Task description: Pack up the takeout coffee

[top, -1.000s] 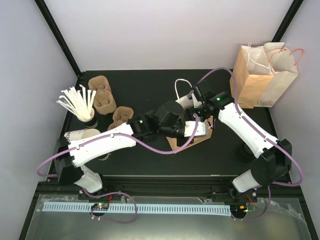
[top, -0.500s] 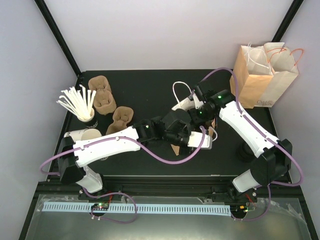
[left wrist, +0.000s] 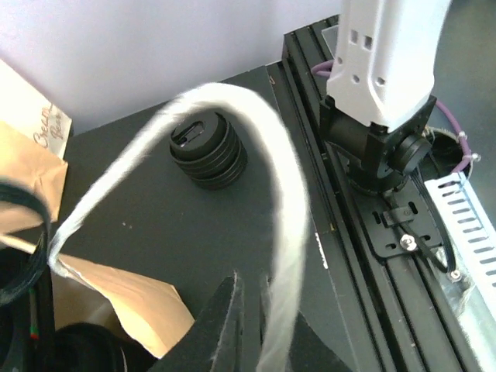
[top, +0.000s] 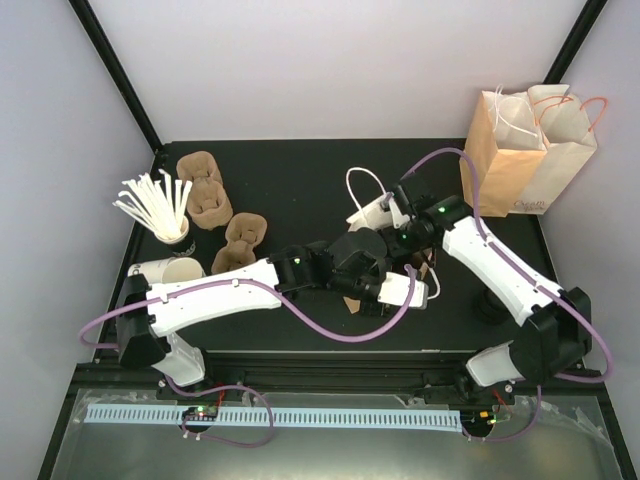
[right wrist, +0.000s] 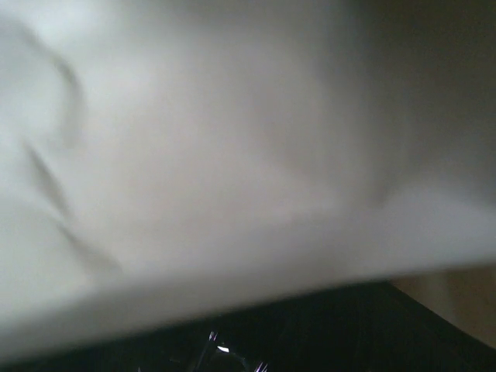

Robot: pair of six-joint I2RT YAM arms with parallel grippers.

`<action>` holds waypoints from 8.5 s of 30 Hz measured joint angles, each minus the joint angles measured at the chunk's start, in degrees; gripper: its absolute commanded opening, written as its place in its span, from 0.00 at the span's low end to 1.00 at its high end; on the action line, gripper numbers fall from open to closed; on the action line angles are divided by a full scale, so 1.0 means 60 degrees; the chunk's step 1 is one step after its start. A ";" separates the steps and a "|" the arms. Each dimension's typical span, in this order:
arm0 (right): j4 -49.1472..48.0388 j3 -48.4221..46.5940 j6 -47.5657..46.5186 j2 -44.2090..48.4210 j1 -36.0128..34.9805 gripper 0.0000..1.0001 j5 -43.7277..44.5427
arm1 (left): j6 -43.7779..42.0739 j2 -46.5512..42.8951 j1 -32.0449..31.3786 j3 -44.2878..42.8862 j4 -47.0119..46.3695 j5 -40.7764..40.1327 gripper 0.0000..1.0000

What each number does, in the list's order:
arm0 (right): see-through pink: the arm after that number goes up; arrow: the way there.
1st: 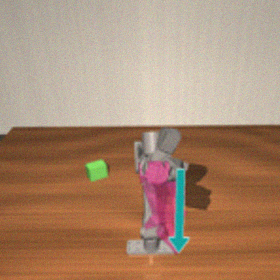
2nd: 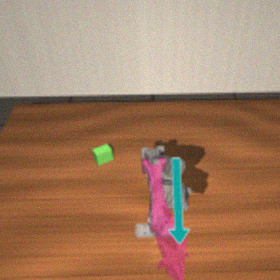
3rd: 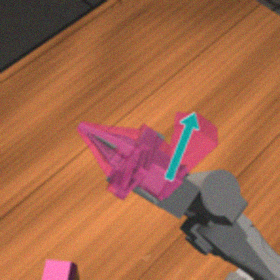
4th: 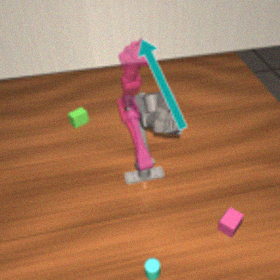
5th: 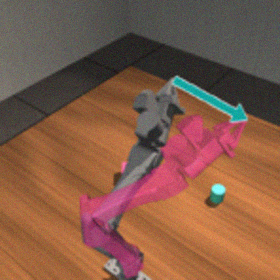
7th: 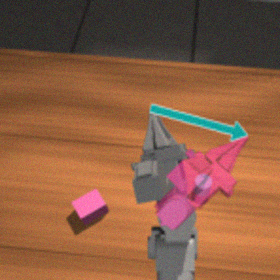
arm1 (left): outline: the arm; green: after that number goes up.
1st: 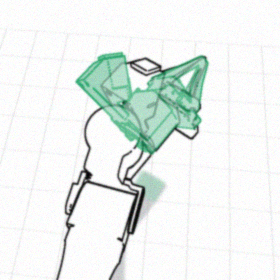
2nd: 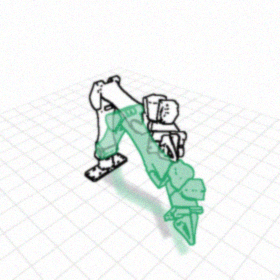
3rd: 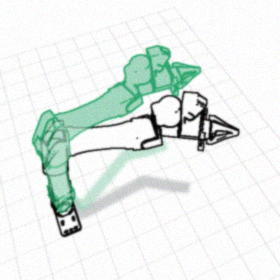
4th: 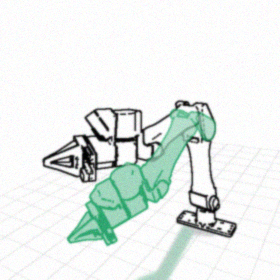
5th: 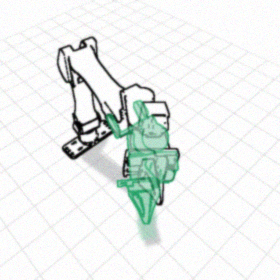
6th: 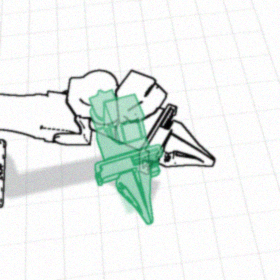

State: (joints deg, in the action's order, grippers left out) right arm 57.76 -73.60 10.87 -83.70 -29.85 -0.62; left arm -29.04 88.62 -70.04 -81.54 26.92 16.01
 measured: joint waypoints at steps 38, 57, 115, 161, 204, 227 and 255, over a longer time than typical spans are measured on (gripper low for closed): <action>-0.1224 0.1381 -0.0310 0.1158 0.0000 0.01 0.0044 | 0.7686 -0.2973 0.6645 -0.0597 0.1778 -0.0878 0.99; -0.2554 0.2903 -0.0477 0.2455 0.0004 0.01 -0.0069 | 0.7493 0.0892 0.7257 -0.1596 0.0758 0.4029 0.97; -0.2142 0.2575 -0.1031 0.2441 -0.2779 0.01 0.1118 | 0.4619 0.0419 0.4728 -0.2849 0.5093 0.1741 0.02; -0.4025 0.3785 -0.0929 0.2229 -0.3155 0.01 0.2113 | 0.8896 -0.0889 0.8295 -0.2131 0.1526 0.2339 0.96; -0.5490 0.5446 0.3034 0.2787 -0.5271 0.01 0.4029 | 1.0138 0.5803 0.7060 -0.0918 0.2568 0.6670 0.50; -0.2758 0.3187 0.1956 0.1366 -0.4521 0.01 0.3362 | 1.1795 0.6127 0.6816 -0.0565 0.0678 0.7446 0.33; -0.0470 -0.0441 -0.0200 -0.1876 -0.2277 0.01 0.0368 | 1.1646 0.4943 0.8389 -0.0452 0.0262 0.6513 0.90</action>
State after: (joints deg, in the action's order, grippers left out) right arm 54.94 -76.25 9.67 -94.96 -43.51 1.58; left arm 40.84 118.28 -19.70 -84.25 28.49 55.09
